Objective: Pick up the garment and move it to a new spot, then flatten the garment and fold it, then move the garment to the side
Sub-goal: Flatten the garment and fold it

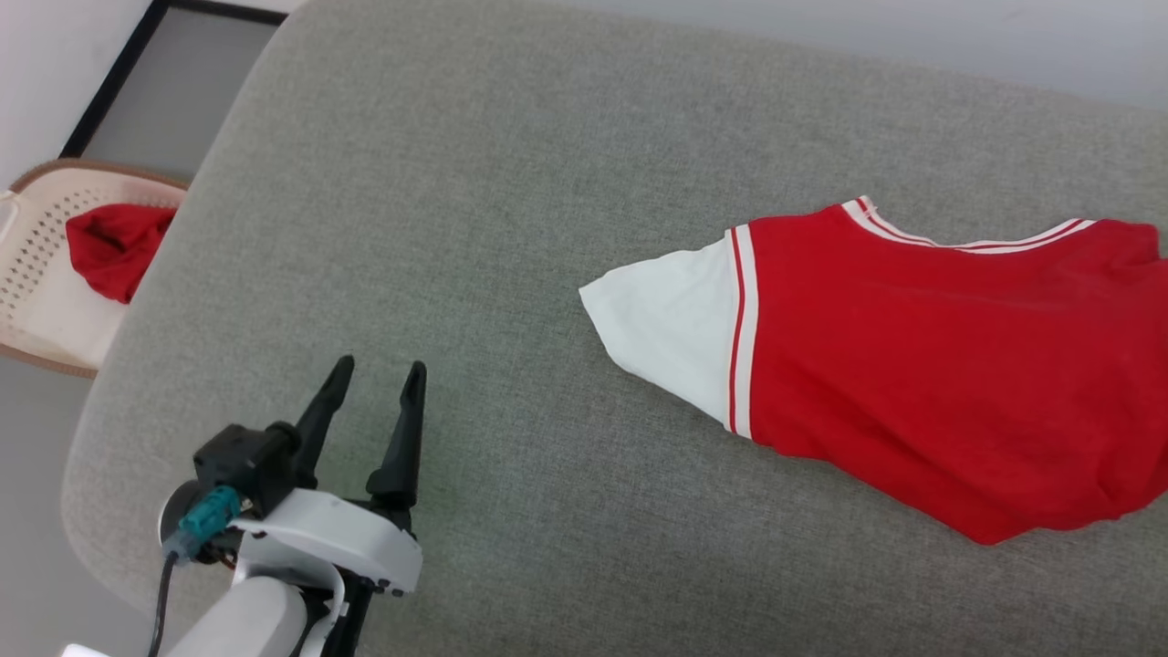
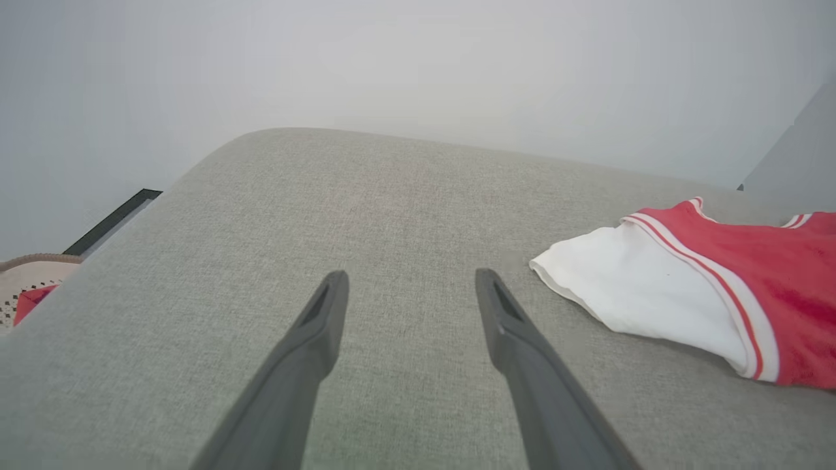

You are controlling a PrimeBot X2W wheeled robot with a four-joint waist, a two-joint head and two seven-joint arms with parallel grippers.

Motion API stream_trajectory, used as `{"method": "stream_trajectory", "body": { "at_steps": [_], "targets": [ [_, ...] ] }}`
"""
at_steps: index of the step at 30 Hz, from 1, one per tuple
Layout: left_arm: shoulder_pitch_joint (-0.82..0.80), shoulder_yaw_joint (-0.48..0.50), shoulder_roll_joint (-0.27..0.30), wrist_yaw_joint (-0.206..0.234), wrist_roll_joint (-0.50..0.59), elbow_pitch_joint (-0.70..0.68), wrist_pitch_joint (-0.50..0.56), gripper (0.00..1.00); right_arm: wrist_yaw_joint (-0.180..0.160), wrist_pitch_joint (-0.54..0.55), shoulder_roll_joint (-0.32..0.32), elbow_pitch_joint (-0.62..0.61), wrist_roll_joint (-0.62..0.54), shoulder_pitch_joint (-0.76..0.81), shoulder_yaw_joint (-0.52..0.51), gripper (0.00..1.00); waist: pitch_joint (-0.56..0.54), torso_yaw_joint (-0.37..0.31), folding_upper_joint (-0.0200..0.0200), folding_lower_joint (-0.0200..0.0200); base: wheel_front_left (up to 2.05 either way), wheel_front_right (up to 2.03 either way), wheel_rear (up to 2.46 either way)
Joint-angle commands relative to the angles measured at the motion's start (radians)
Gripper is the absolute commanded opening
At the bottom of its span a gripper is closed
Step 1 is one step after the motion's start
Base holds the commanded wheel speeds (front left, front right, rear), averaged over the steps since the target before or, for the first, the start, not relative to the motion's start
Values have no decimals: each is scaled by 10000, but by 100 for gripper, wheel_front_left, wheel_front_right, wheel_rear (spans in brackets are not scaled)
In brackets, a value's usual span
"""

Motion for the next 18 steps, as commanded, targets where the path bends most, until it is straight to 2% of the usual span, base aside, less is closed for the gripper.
{"method": "stream_trajectory", "body": {
  "at_steps": [1,2,3,4,11,15,18],
  "targets": [
    [92,72,-51,-69,33,-15,1,100,-6,-91,-45,53,85,-154,124,79,93,36,-1,0,0,0,0],
    [125,113,-83,-89,53,-14,1,100,-6,-137,-57,71,131,-190,266,43,110,25,-1,0,0,0,0],
    [161,130,-120,-133,70,1,1,100,-6,-158,-64,56,201,-231,425,24,116,9,-1,0,0,0,0],
    [179,149,-148,-151,81,14,1,100,-6,-270,-87,75,260,-288,509,0,113,-13,-1,0,0,0,0],
    [335,297,-234,-220,99,84,1,100,-6,-855,-246,280,215,-774,962,0,-37,-357,-1,0,0,0,0],
    [430,331,-237,-223,54,90,0,100,-6,-860,-809,70,-348,-1058,1241,0,-150,-604,-1,0,0,0,0],
    [489,370,-220,-193,25,60,0,100,-6,-423,-1365,-341,-814,-1181,1389,0,-182,-792,-1,0,0,0,0]
  ]
}}
